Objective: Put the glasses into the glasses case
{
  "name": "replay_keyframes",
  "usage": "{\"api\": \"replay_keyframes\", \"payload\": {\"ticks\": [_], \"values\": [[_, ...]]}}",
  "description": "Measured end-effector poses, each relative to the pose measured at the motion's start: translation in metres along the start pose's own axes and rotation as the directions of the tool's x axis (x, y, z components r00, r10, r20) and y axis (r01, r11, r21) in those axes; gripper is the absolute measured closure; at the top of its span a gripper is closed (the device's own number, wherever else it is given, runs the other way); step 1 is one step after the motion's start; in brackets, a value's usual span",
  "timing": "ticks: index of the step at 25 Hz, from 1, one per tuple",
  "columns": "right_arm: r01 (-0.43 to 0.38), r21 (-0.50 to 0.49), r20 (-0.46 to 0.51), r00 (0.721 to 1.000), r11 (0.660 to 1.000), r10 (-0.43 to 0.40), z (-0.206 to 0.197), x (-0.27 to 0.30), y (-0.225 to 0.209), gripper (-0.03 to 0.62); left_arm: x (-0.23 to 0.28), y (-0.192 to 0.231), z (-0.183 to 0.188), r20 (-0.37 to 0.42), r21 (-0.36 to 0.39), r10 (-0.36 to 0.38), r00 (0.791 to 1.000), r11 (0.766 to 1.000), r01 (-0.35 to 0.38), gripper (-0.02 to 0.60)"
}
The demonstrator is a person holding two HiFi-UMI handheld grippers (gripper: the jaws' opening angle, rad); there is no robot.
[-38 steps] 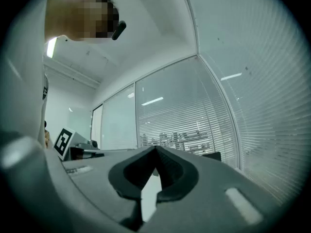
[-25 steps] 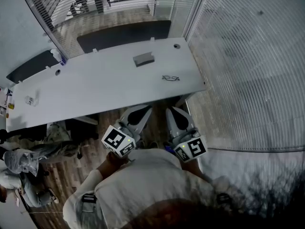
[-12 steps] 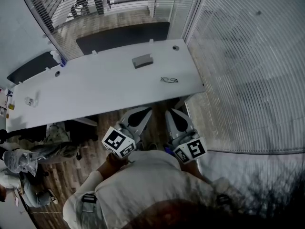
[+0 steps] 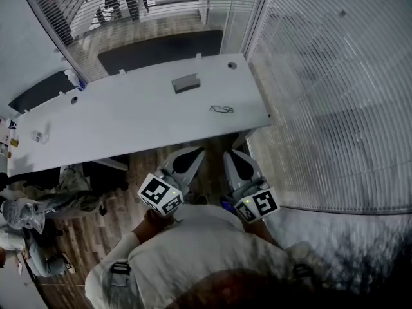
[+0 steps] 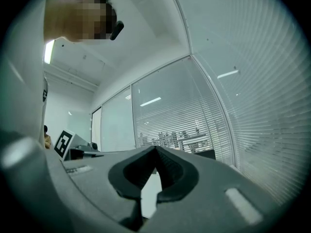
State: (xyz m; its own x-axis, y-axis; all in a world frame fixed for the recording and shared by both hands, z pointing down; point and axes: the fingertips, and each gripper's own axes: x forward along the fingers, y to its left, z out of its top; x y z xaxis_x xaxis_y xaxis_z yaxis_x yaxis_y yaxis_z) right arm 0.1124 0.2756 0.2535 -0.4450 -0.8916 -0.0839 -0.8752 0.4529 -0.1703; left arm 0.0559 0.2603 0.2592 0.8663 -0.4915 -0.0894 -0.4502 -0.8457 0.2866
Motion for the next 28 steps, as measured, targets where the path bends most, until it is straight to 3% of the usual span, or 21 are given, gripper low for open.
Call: {"api": "replay_keyframes", "payload": {"ticks": [14,28], "values": [[0.011,0.021,-0.006,1.000,1.000,-0.011,-0.003,0.004,-0.020,0.592,0.020,0.000,-0.012,-0.003,-0.008,-0.008,1.000,1.000,0.008,0.581],[-0.002,0.017,-0.014,1.000,1.000,0.002,-0.018,0.098,-0.035,0.592,0.034,0.097,0.006,-0.001,-0.025,0.012,1.000,1.000,-0.012,0.581]]}}
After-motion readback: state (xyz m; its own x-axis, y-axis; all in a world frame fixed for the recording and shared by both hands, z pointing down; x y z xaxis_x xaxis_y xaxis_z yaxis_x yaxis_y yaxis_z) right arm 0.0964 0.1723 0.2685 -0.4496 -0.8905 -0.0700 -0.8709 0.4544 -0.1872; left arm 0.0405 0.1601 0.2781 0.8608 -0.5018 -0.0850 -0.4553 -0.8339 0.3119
